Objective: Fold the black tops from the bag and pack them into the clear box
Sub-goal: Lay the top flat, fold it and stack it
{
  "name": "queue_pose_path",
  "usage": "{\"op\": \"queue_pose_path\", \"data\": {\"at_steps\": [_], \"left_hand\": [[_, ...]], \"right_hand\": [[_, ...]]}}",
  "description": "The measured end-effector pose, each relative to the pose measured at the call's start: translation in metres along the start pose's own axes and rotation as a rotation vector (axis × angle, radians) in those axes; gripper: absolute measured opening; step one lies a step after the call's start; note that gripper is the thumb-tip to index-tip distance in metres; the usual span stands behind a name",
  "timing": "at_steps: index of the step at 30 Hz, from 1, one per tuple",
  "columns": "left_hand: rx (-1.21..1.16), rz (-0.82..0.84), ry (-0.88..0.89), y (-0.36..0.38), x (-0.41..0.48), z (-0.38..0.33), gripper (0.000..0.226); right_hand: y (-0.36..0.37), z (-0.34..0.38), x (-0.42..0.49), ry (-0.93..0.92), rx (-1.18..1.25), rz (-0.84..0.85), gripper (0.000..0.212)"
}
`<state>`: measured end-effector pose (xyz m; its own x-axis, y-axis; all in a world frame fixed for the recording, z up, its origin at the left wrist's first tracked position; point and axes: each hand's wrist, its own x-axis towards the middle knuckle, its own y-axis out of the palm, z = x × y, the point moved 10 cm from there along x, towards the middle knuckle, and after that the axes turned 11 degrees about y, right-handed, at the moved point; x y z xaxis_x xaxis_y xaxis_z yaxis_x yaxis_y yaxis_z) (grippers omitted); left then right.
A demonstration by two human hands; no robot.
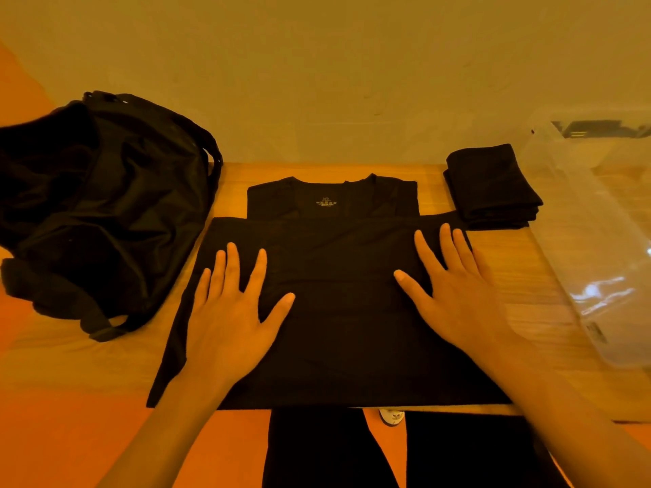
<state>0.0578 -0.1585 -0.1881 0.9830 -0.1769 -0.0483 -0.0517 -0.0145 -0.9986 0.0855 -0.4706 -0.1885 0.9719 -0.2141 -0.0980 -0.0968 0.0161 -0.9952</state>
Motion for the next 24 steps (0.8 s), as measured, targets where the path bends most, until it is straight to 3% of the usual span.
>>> {"op": "queue_pose_path", "data": {"at_steps": [7,11,19,24], "left_hand": [[-0.057,0.020,-0.053,-0.008,-0.005,0.002,0.101],[-0.060,-0.079,-0.015,-0.028,0.027,0.005,0.090],[-0.060,0.071,-0.044,-0.004,0.069,0.039,0.090],[-0.052,-0.118,0.094,-0.029,0.055,-0.012,0.086]], "right_hand": [[-0.005,0.007,-0.003,-0.023,-0.040,-0.006,0.094],[-0.012,0.031,0.002,-0.106,-0.011,0.007,0.082],[-0.003,0.014,0.041,-0.025,0.012,0.171,0.084],[-0.026,0.042,0.009,-0.150,0.051,0.052,0.081]]}}
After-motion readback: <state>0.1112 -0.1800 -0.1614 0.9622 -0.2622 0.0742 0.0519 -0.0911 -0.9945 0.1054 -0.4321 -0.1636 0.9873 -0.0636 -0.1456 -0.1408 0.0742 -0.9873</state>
